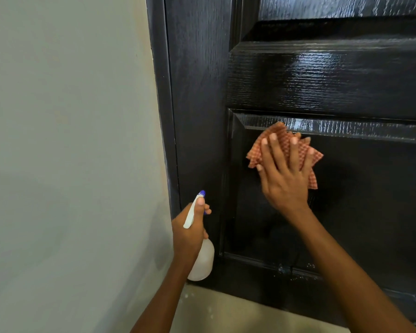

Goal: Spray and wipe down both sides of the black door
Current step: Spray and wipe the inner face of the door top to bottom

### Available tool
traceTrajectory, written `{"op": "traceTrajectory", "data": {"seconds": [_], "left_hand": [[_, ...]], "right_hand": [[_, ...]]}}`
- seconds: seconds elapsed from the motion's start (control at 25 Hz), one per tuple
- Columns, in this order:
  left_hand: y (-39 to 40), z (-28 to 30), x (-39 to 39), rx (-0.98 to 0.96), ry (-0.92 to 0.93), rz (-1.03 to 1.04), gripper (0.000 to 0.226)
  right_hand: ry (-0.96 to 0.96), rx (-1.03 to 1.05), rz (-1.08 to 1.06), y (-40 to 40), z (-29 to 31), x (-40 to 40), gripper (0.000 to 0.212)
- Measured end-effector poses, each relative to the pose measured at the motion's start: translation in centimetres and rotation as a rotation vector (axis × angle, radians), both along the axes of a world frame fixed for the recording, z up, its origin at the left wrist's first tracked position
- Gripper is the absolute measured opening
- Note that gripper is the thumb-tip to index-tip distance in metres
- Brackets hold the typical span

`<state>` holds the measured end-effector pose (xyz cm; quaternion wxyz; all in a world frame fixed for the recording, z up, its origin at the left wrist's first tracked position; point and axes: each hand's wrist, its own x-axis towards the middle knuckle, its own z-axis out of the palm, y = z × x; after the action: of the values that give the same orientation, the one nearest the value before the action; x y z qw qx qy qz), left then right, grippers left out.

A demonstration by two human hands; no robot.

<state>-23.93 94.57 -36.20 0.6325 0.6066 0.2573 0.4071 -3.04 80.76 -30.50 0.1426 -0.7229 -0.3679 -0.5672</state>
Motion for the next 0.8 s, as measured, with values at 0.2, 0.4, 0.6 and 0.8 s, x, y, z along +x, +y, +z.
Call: {"op": "traceTrajectory", "data": {"seconds": [0.2,0.4,0.6,0.8], "left_hand": [[-1.0,2.0,1.6,-0.061,0.033,0.002,0.051],[-1.4,1.8,2.3,-0.055,0.060,-0.031,0.052],[-0.8,0.4,1.7,-0.062,0.100,-0.037,0.066],[0.2,-1.3,1.0,-0.124,0.129,-0.075,0.056]], "right_hand": [[-0.007,-0.143,0.016,-2.0,-2.5,0.6,0.065],[0.011,-0.199,0.015,-2.1,-4.9,0.3,0.067],[0.015,-0.307,0.078,-1.1,-8.7,-0.6,0.066],[-0.003,-0.760,0.155,-0.4,-16.6,-1.7,0.089]]}}
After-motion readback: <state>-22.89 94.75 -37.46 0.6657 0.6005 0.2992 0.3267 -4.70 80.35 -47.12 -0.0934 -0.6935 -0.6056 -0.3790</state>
